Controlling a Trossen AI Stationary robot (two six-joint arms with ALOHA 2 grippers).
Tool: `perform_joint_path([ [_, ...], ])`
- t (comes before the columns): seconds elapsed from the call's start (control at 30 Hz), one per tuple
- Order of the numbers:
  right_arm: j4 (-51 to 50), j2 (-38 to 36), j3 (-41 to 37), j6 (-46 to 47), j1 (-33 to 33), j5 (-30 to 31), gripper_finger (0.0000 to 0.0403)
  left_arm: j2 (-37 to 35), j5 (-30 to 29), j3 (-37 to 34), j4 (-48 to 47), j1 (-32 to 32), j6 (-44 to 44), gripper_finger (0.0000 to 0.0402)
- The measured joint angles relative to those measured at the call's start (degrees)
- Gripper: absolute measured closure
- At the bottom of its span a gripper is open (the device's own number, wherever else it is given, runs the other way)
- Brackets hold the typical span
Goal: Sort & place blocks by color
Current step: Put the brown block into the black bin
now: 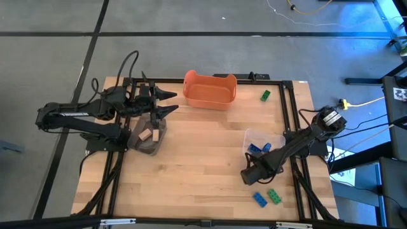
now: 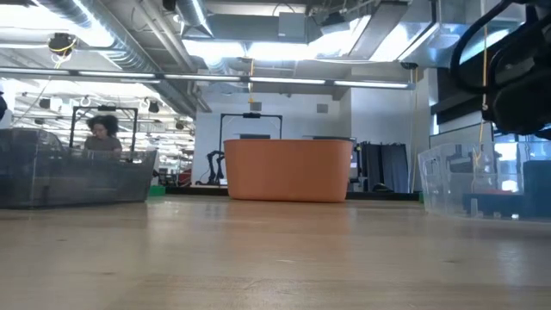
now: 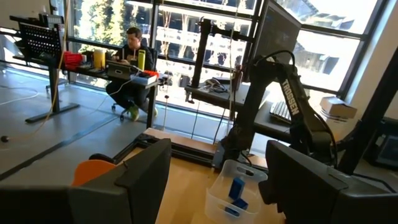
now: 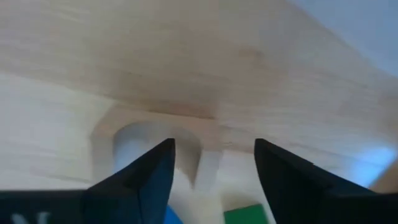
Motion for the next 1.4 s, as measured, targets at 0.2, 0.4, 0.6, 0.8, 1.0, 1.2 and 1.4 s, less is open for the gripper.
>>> perform_joint_path([
  [0.2, 4.36, -0.01, -1.36, 0.13, 0.00, -1.68, 0.0205, -0.01, -0.01, 0.00, 0.08, 0.00, 0.00, 0.0147],
  [0.4, 4.09, 0.24, -1.44, -0.17, -0.04, -1.46, 0.0254, -0.01, -0.46, 0.00, 0.10, 0.00, 0.00, 0.0147],
  [0.6, 4.23, -1.41, -1.39, -6.40, -0.09, -1.99, 0.0360, -0.01, -0.48, 0.00, 0.10, 0.00, 0.00, 0.0147],
  [0.8, 2.26, -12.81, -1.48, -14.38, 0.02, 2.53, 0.0371, -0.01, -0.50, 0.00, 0.13, 0.00, 0.00, 0.0147],
  [1.0, 9.93, -24.14, -1.44, -33.20, -2.44, 17.95, 0.0371, -0.01, 1.79, 0.00, 0.17, 0.00, 0.00, 0.0147],
  [1.2, 24.84, -25.29, -1.46, -53.58, -15.10, 24.63, 0.0371, -0.01, 4.72, 0.00, 0.17, 0.00, -0.02, 0.0146],
  [1.4, 48.76, -23.88, -1.48, -68.83, -28.77, 22.20, 0.0371, -0.01, 5.04, 0.00, -0.11, 0.00, -1.77, 0.0146],
])
